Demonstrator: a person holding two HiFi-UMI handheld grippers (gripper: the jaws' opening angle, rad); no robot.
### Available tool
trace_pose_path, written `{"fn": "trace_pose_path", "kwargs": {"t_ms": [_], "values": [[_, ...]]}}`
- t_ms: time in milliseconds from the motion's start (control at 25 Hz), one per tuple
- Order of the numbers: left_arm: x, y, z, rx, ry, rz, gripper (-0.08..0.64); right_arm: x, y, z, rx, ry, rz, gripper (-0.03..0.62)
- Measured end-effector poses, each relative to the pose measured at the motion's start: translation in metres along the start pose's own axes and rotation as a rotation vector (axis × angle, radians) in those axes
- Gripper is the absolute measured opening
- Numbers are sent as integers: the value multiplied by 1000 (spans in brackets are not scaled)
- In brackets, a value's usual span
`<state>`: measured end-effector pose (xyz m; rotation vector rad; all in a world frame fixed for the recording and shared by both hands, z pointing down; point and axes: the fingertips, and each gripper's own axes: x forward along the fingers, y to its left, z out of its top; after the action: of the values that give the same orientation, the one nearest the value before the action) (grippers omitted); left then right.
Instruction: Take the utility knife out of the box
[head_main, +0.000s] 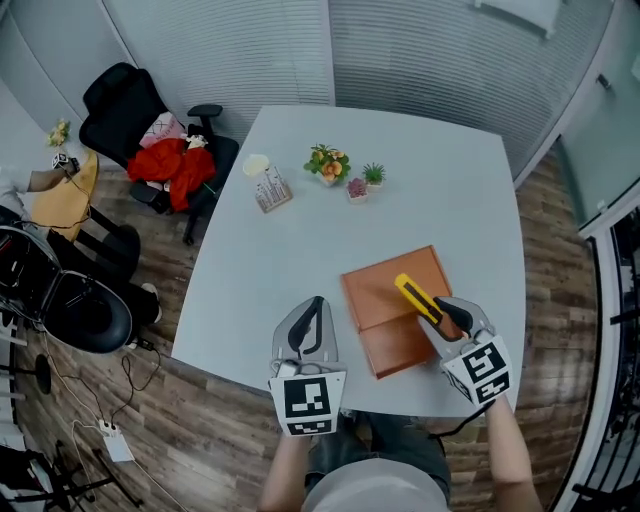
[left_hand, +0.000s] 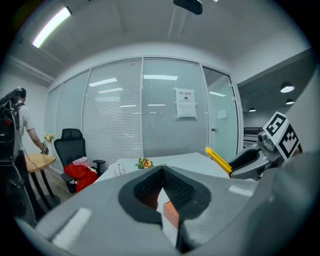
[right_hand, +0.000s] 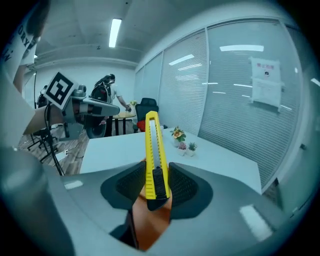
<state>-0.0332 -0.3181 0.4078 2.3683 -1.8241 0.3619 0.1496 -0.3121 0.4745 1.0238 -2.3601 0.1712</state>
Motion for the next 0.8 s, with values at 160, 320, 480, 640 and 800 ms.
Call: {"fn": "trace_pose_path", "kwargs": {"t_ms": [160,320,480,640,800], "values": [[-3,0,9,9,-23,-6,0,-11,-12,23,74,-86,-76,170],[-5,-1,18,11,-42,-7,0,-23,-21,44,141,-163,-150,170],[-5,-5,32,15,-71,-7,0,-36,-28,60,197,-231,-206,170],[-7,-9,42,20,-101,-6,0,-48,-33,67,245,-288,-266,172],[-9,-11,50,19,-122,-2,0,-62,-40,73,251,-320,-332,172]]}}
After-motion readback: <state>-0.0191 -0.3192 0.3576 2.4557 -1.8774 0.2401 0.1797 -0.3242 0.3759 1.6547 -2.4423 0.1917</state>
